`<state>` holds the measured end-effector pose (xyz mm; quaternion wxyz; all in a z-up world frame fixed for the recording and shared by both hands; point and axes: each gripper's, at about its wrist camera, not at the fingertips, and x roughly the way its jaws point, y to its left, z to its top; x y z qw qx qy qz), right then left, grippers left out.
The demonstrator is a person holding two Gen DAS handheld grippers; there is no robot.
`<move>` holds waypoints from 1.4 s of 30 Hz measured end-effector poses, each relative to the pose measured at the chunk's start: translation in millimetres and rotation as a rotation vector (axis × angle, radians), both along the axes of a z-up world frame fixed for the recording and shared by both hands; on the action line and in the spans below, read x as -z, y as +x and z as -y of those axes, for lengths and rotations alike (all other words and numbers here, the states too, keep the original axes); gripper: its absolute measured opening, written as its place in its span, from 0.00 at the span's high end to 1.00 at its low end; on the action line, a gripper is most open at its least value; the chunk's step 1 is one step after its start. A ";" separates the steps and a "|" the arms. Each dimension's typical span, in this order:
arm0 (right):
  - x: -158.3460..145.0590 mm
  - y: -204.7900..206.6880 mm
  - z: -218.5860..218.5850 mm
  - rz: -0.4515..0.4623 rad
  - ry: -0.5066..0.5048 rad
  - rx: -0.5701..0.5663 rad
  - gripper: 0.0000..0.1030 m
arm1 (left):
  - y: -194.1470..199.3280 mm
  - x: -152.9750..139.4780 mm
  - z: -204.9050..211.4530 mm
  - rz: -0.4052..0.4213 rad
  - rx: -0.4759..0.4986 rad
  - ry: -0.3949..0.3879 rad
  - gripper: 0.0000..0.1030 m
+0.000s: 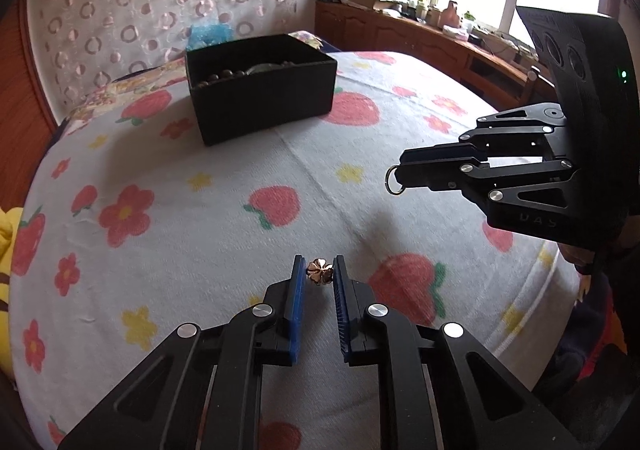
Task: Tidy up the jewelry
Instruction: 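Grasp the gold ring with the right gripper while the left grasps the small gold flower stud, then drop the stud into the black box with the left gripper while the right drops the ring in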
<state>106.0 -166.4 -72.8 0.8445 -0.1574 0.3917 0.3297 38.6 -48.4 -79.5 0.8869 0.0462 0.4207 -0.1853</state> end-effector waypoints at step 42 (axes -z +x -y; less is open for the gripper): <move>-70.8 121.5 9.4 0.083 0.145 0.184 0.72 | 150.0 -60.6 -19.0 0.151 -0.195 0.003 0.85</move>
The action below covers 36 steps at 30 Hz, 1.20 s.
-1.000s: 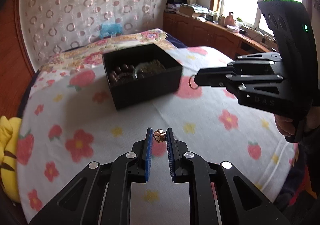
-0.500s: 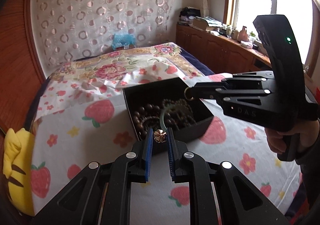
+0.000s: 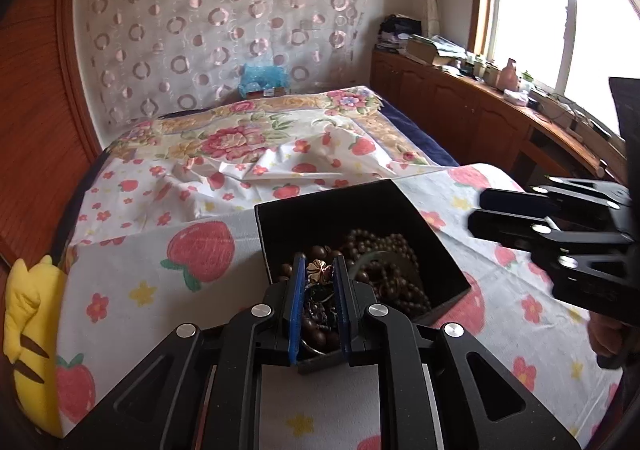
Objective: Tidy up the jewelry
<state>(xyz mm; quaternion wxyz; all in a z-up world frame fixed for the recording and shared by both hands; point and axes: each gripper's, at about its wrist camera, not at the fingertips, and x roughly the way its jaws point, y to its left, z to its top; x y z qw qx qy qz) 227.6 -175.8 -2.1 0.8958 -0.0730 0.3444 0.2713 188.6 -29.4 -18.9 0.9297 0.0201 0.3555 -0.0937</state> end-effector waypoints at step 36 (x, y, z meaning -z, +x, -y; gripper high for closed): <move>-28.2 -141.1 52.6 0.228 0.126 0.258 0.02 | -136.0 -57.9 -14.2 0.208 -0.200 0.029 0.07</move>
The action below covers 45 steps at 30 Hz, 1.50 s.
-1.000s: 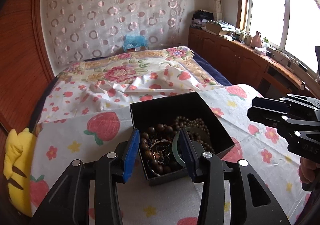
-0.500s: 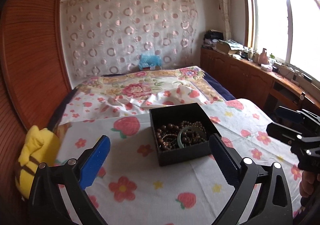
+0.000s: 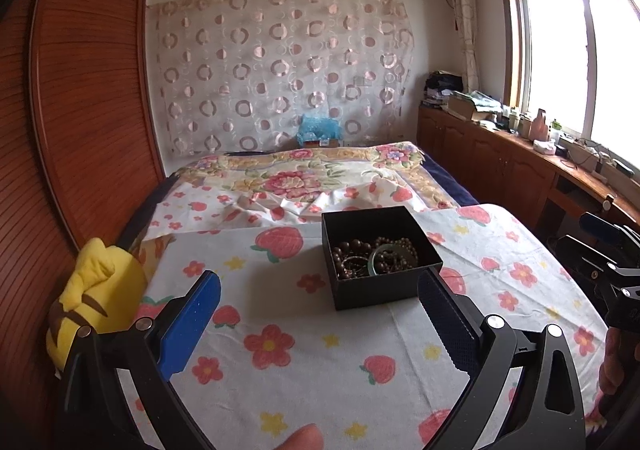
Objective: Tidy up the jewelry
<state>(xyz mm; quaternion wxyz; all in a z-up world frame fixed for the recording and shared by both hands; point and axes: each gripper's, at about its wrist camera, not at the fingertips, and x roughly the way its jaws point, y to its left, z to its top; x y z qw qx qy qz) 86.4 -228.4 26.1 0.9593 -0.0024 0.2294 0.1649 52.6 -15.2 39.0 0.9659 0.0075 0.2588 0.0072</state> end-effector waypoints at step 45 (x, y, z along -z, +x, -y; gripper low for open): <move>4.7 0.3 -2.0 -0.007 -0.003 0.014 0.02 | -6.8 -2.9 6.5 0.005 0.024 0.000 0.07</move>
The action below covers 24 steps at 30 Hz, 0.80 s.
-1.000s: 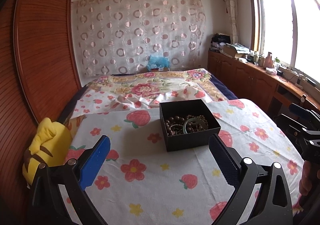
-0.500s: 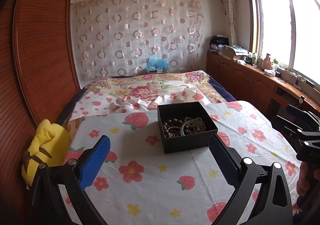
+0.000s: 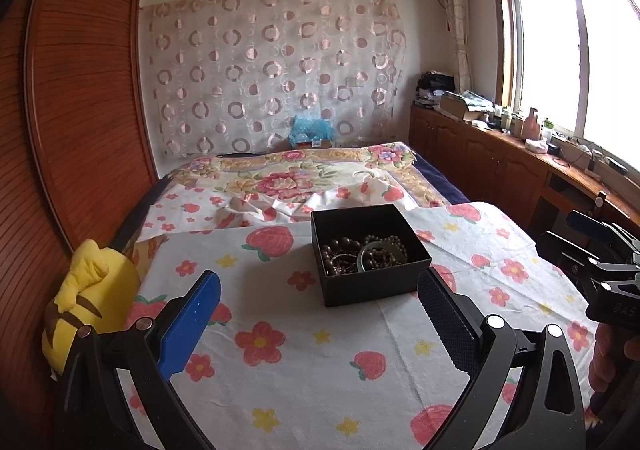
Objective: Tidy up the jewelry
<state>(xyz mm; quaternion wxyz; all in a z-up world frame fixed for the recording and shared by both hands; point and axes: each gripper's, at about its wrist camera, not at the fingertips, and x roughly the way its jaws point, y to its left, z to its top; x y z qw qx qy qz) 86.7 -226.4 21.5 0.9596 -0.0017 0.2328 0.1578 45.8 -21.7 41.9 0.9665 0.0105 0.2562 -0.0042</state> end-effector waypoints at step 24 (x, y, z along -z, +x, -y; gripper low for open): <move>-1.9 0.2 -0.1 -0.001 0.005 0.001 0.02 | -0.3 -2.8 5.8 0.009 -0.001 0.001 0.07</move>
